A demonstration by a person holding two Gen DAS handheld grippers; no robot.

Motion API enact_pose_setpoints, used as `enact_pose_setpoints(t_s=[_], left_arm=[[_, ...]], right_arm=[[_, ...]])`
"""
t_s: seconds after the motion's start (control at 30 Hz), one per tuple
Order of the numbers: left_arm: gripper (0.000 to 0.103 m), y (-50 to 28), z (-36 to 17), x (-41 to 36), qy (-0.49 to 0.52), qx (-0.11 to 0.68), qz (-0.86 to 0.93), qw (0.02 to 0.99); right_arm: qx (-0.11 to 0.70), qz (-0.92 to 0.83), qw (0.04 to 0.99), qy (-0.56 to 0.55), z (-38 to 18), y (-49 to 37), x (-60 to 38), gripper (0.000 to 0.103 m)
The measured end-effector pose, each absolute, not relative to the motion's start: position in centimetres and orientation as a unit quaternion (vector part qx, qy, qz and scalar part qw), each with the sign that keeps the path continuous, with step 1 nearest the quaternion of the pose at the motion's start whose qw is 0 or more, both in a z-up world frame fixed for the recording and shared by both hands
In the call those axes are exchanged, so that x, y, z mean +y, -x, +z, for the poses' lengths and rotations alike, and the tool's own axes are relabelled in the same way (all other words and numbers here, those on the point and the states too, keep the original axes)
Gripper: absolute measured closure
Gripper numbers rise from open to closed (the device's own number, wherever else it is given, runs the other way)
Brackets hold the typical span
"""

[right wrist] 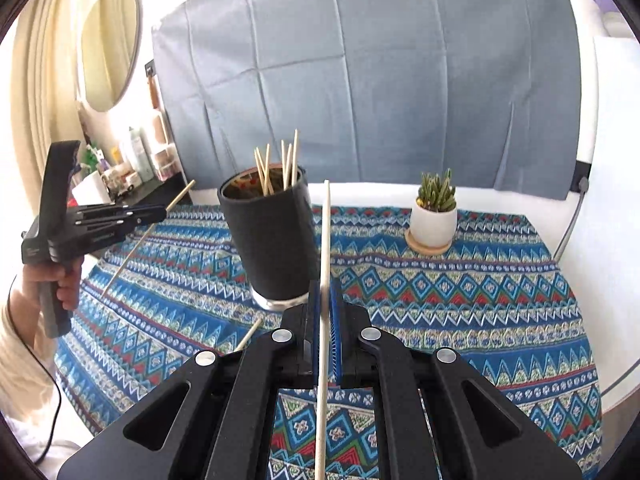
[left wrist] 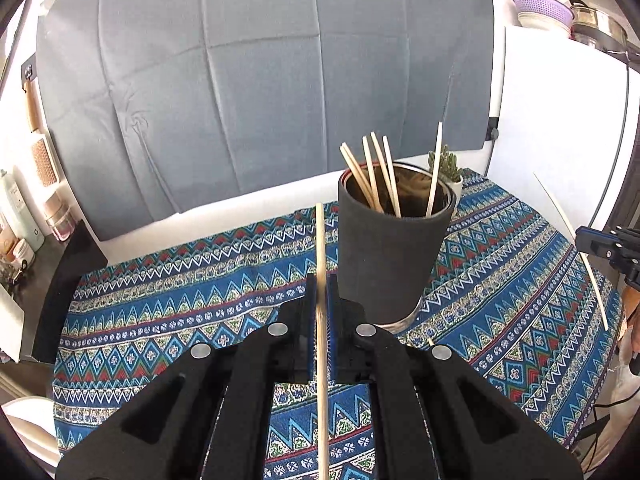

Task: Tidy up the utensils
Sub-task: 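Lift both held sticks upright and carry them above the black holder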

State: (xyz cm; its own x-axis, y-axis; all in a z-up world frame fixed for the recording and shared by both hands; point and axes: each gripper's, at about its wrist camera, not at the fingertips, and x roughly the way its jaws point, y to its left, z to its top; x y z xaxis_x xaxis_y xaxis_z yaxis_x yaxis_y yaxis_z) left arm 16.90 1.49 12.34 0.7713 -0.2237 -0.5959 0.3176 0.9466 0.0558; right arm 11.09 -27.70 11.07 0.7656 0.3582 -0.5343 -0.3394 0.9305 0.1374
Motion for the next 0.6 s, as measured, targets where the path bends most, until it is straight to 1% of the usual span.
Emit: enact_pose_setpoints(t_s=[0.13, 0.33, 0.6], left_arm=[[0.098, -17.4, 13.7, 1.0, -0.075, 0.288, -0.15, 0.943], [0.098, -17.8, 14.8, -0.2, -0.067, 0.248, -0.165, 0.952], [0.098, -19.3, 16.1, 0.0, 0.002, 0.197, -0.192, 0.961]], right_arm=[[0.258, 0.19, 0.947, -0.033, 13.5, -12.0, -27.7, 0.098], [0.235, 0.203, 0.949, -0.047, 15.5, -14.8, -26.9, 0.098], [0.19, 0.24, 0.949, -0.072, 16.9, -17.2, -24.6, 0.098]])
